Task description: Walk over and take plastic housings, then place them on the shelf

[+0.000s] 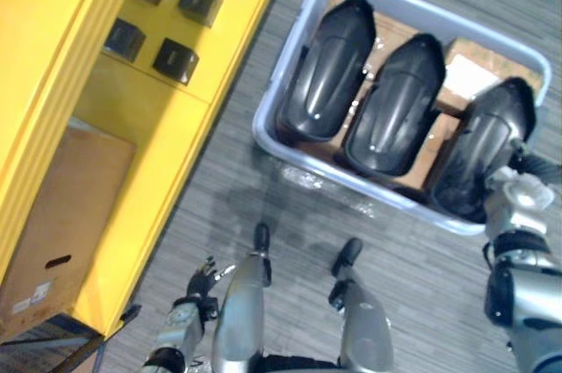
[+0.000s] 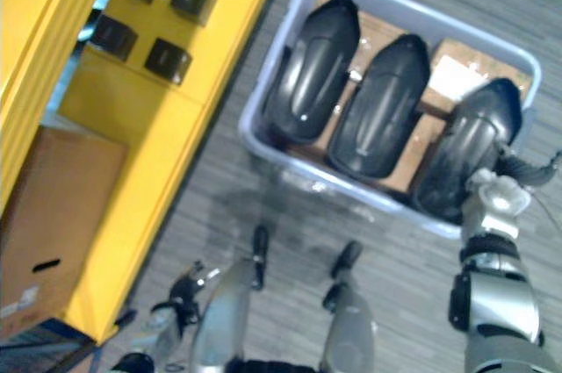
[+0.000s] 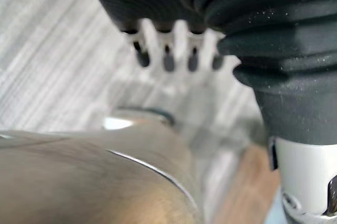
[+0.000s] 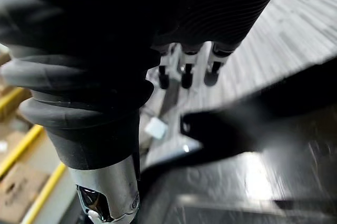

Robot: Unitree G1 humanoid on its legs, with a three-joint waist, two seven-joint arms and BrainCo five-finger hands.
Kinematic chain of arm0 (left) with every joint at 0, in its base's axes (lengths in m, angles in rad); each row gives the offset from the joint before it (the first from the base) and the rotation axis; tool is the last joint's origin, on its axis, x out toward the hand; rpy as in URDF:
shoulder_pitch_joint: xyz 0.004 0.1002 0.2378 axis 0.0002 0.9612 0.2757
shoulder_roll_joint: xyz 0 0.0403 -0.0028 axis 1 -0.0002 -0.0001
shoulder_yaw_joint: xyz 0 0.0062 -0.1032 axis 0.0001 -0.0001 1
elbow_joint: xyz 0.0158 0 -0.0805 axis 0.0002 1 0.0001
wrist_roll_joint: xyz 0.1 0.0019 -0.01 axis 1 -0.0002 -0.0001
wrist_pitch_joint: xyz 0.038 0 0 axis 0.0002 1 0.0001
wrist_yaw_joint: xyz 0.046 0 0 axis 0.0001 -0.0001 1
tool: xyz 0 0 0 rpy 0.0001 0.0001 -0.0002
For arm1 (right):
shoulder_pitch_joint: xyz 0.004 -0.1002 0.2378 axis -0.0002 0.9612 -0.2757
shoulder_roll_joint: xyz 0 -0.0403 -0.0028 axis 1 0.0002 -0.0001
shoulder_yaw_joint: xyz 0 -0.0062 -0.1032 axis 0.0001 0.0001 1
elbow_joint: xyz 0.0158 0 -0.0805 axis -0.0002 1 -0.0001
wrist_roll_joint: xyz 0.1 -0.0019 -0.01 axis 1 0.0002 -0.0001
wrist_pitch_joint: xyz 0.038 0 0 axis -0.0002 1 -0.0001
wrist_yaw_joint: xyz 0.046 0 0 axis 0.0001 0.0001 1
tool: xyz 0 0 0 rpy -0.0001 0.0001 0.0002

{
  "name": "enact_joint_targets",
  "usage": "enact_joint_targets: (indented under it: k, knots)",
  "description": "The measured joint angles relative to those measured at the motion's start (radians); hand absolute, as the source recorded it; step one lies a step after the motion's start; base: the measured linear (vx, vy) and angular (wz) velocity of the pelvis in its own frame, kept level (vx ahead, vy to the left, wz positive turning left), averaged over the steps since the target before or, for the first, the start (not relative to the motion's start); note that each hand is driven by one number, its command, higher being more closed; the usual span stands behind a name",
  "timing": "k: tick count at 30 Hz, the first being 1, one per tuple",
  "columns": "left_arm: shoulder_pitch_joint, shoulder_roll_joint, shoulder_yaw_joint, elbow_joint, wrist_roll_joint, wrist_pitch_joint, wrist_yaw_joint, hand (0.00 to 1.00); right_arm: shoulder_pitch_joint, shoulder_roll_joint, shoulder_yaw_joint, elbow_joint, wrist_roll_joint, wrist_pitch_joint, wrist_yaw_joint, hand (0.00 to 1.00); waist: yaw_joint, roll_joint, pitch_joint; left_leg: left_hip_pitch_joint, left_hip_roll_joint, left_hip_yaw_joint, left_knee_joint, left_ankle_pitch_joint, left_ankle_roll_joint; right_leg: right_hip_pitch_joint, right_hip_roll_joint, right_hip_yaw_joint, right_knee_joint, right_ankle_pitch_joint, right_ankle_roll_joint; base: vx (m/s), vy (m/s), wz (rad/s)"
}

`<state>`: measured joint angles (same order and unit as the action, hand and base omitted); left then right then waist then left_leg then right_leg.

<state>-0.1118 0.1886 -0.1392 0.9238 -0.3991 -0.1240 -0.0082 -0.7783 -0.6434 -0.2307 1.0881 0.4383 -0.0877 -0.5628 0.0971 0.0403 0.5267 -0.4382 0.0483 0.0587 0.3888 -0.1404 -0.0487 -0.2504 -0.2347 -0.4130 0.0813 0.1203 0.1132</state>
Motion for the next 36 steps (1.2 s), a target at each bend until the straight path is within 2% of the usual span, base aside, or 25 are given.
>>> enact_joint_targets:
  k: [4,5,8,9,11,12,17,20,25,28,30,33,34,36]
  knots:
    - [0.000,-0.002,-0.015,0.001,-0.035,-0.007,-0.004,0.00,-0.029,-0.020,0.046,0.052,-0.023,0.104,0.064,0.00,0.000,0.010,-0.001,-0.009,-0.006,-0.006,-0.019,0.017,0.004,-0.015,-0.003,-0.003,0.002,0.000,0.000,-0.08,-0.008,0.05]
    - [-0.001,-0.002,-0.026,0.000,-0.036,-0.008,-0.006,0.00,-0.034,-0.032,0.048,0.064,-0.031,0.125,0.066,1.00,0.000,0.019,-0.001,-0.015,-0.008,-0.013,-0.024,0.023,0.004,-0.018,-0.003,-0.009,0.002,0.000,0.000,-0.06,-0.015,0.17]
    - [-0.001,-0.001,-0.033,0.000,-0.048,-0.009,-0.008,0.00,-0.073,-0.065,0.066,0.100,-0.051,0.189,0.081,1.00,0.000,0.022,-0.001,-0.016,-0.011,-0.024,-0.041,0.040,0.000,-0.018,-0.004,-0.023,0.003,0.000,0.000,-0.05,-0.019,0.15]
    - [-0.001,-0.001,-0.035,0.001,-0.060,-0.009,-0.008,0.00,-0.091,-0.084,0.068,0.118,-0.062,0.232,0.091,1.00,0.002,0.022,-0.001,-0.016,-0.011,-0.025,-0.046,0.046,-0.001,-0.018,-0.004,-0.026,0.004,-0.001,-0.002,-0.06,-0.017,0.09]
    - [-0.001,-0.001,-0.037,0.000,-0.065,-0.009,-0.008,0.00,-0.105,-0.106,0.071,0.129,-0.070,0.274,0.113,1.00,0.004,0.022,-0.001,-0.016,-0.012,-0.027,-0.051,0.052,-0.001,-0.018,-0.004,-0.029,0.004,-0.001,-0.002,-0.05,-0.008,0.06]
    - [-0.001,-0.001,-0.038,0.000,-0.065,-0.009,-0.008,0.00,-0.116,-0.119,0.082,0.141,-0.102,0.309,0.137,1.00,0.004,0.022,-0.002,-0.013,-0.013,-0.029,-0.059,0.057,-0.002,-0.018,-0.004,-0.030,0.005,-0.002,-0.003,-0.04,-0.004,0.04]
    - [-0.001,-0.004,-0.043,0.000,-0.064,-0.010,-0.009,0.00,-0.135,-0.128,0.085,0.194,-0.187,0.410,0.210,1.00,0.006,0.032,-0.007,-0.007,-0.016,-0.052,-0.089,0.080,-0.008,-0.016,-0.005,-0.054,0.016,-0.011,-0.015,-0.04,-0.008,0.12]
    - [0.001,-0.005,-0.044,0.000,-0.063,-0.009,-0.009,0.00,-0.146,-0.132,0.085,0.202,-0.278,0.445,0.222,1.00,0.010,0.037,-0.010,0.006,-0.015,-0.054,-0.104,0.090,-0.010,-0.010,-0.003,-0.056,0.018,-0.013,-0.018,-0.04,-0.008,0.05]
    - [0.003,-0.011,-0.078,-0.001,-0.063,-0.010,-0.010,0.00,-0.149,-0.128,0.085,0.210,-0.395,0.445,0.191,1.00,0.019,0.062,-0.026,0.018,-0.014,-0.060,-0.107,0.092,-0.009,0.002,-0.004,-0.058,0.022,-0.014,-0.017,-0.04,0.010,0.02]
    - [0.010,-0.014,-0.079,-0.003,-0.096,-0.013,-0.017,0.00,-0.146,-0.125,0.086,0.214,-0.403,0.410,0.101,1.00,0.025,0.067,-0.028,0.023,-0.009,-0.064,-0.106,0.094,-0.010,0.010,-0.002,-0.061,0.022,-0.015,-0.018,-0.02,0.006,0.02]
    - [0.026,-0.020,-0.072,-0.005,-0.201,-0.010,-0.046,0.00,-0.135,-0.124,0.085,0.197,-0.402,0.365,0.021,1.00,0.025,0.066,-0.028,0.027,-0.007,-0.062,-0.105,0.094,-0.011,0.016,-0.001,-0.061,0.022,-0.015,-0.017,0.00,0.000,0.00]
    - [0.065,-0.035,-0.028,-0.016,-0.392,-0.005,-0.095,0.00,-0.066,-0.114,0.086,0.021,-0.418,0.314,-0.086,1.00,0.022,0.055,-0.027,0.077,-0.002,-0.048,-0.116,0.094,-0.011,0.060,0.002,-0.053,0.008,-0.014,-0.016,0.00,0.005,-0.07]
    - [0.073,-0.040,-0.014,-0.022,-0.417,-0.005,-0.098,0.00,-0.049,-0.110,0.086,-0.025,-0.424,0.303,-0.103,1.00,0.020,0.050,-0.029,0.088,-0.001,-0.047,-0.124,0.094,-0.011,0.068,0.004,-0.052,0.003,-0.014,-0.016,0.01,-0.007,-0.12]
    - [0.101,-0.040,0.039,-0.051,-0.501,-0.007,-0.103,0.00,0.003,-0.069,0.085,-0.171,-0.476,0.271,-0.163,1.00,0.011,0.017,-0.040,0.116,0.007,-0.039,-0.148,0.097,-0.017,0.084,0.014,-0.049,-0.009,-0.014,-0.016,0.01,-0.019,-0.10]
